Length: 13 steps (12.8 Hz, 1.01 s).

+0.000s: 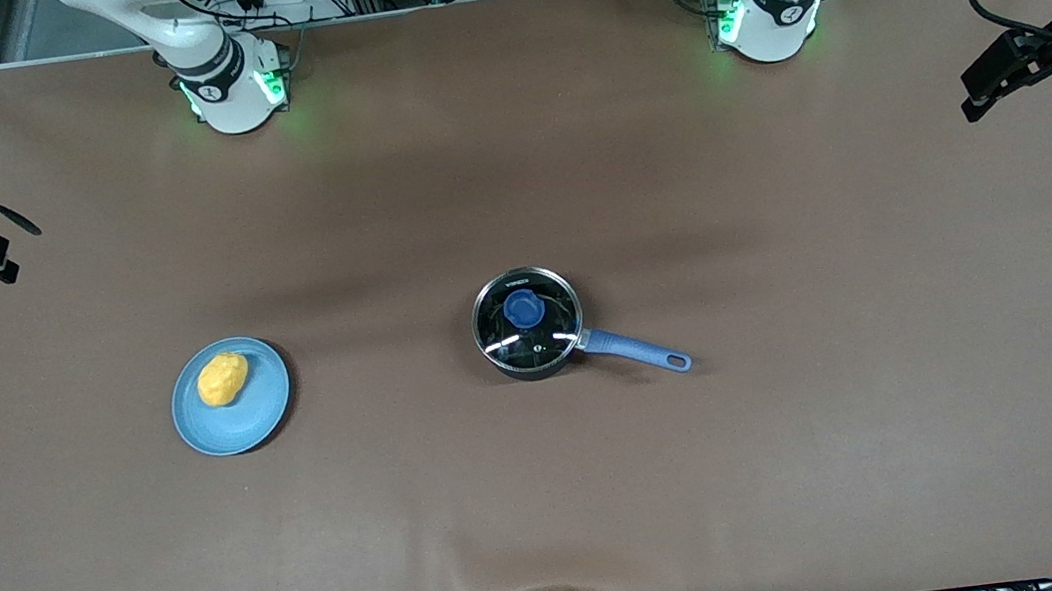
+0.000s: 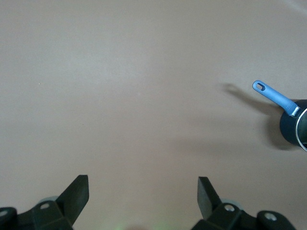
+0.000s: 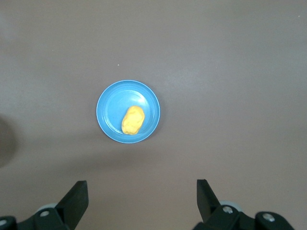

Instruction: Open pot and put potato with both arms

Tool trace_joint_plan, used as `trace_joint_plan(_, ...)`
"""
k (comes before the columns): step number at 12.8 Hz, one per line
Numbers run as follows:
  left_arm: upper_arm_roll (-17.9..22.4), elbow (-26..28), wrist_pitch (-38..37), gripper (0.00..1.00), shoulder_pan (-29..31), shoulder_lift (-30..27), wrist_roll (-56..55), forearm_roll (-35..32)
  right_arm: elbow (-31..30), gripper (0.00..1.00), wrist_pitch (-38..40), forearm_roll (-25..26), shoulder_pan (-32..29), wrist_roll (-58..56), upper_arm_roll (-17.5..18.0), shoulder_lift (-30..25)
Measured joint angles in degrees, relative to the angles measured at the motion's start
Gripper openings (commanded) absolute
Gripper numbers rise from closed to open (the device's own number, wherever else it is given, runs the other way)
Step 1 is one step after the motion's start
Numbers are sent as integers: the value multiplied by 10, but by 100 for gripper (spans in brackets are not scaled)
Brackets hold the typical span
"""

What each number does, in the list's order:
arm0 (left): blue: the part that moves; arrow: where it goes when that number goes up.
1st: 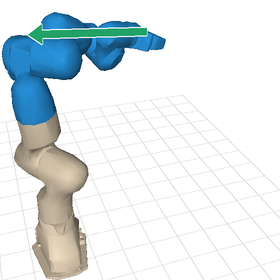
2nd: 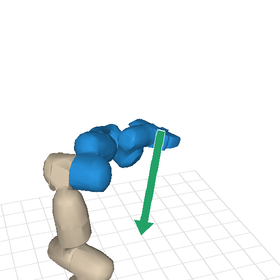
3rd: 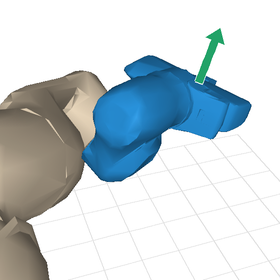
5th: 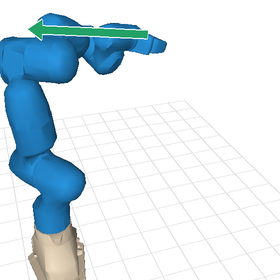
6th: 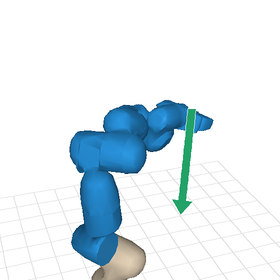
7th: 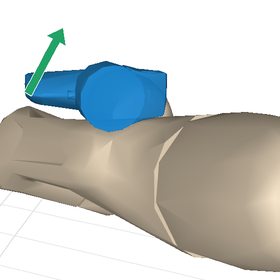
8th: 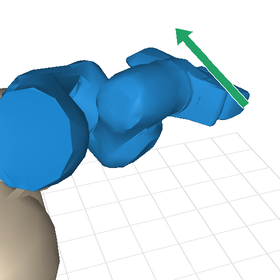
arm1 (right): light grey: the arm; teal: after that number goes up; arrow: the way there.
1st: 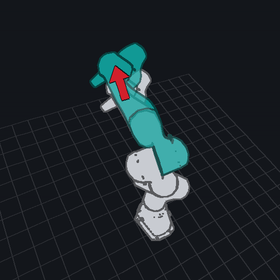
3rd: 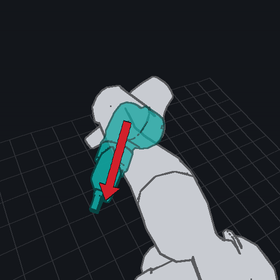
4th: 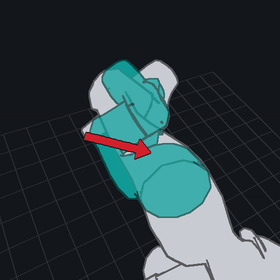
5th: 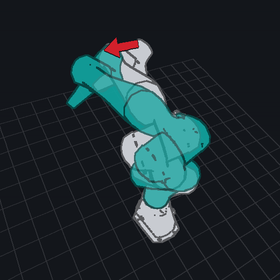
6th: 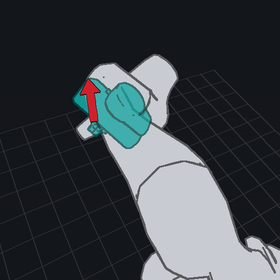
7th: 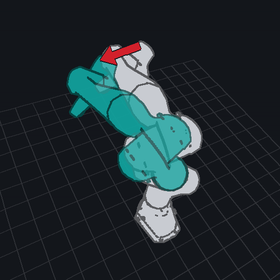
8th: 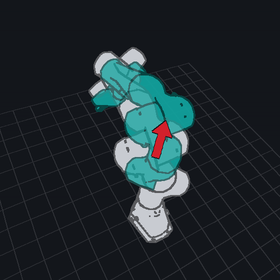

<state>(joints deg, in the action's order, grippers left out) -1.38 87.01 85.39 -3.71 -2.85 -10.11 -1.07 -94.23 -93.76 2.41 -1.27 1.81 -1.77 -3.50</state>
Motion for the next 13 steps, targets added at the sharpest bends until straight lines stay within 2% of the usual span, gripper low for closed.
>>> trace_joint_plan(13, -2, -14, -10, 100, 2, 17, -1, 0, -9, 100, -7, 0, 0, 0, 0, -1)
